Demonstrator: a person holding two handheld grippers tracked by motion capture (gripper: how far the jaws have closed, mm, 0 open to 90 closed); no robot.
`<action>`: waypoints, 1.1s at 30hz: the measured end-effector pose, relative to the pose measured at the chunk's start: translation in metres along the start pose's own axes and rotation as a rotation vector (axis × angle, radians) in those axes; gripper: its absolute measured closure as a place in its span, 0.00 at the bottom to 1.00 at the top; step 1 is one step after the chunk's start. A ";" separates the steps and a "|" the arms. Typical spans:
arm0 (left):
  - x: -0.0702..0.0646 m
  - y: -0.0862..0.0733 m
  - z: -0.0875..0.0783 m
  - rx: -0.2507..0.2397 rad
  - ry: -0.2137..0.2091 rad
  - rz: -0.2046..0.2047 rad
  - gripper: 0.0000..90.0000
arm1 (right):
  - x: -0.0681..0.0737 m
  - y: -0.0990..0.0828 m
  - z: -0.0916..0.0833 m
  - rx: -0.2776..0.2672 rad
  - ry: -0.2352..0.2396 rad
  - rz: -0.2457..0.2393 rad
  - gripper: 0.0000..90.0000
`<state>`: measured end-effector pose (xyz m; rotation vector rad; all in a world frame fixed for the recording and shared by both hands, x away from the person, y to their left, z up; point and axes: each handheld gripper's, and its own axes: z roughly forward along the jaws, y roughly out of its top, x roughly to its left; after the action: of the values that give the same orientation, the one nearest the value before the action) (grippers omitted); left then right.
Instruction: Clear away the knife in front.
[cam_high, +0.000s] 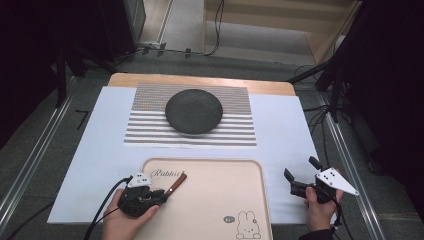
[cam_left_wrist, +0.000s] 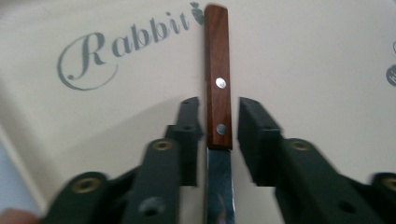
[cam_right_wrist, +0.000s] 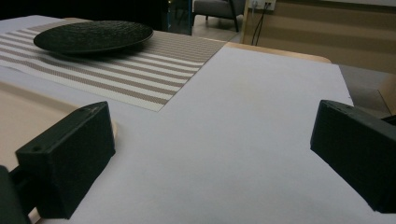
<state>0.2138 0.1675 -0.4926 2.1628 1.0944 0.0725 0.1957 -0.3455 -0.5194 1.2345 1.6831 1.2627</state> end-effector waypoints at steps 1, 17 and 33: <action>0.000 0.001 -0.001 -0.006 0.011 0.003 0.70 | 0.000 0.000 0.000 -0.001 -0.001 -0.001 0.00; -0.021 0.026 0.009 -0.004 -0.046 0.179 1.00 | 0.000 0.000 0.000 0.001 -0.003 0.001 0.00; 0.003 0.014 0.010 0.040 0.014 0.151 1.00 | -0.001 0.000 0.000 -0.001 -0.001 0.003 0.00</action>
<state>0.2287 0.1587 -0.4928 2.2815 0.9458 0.1359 0.1957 -0.3460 -0.5195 1.2375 1.6799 1.2648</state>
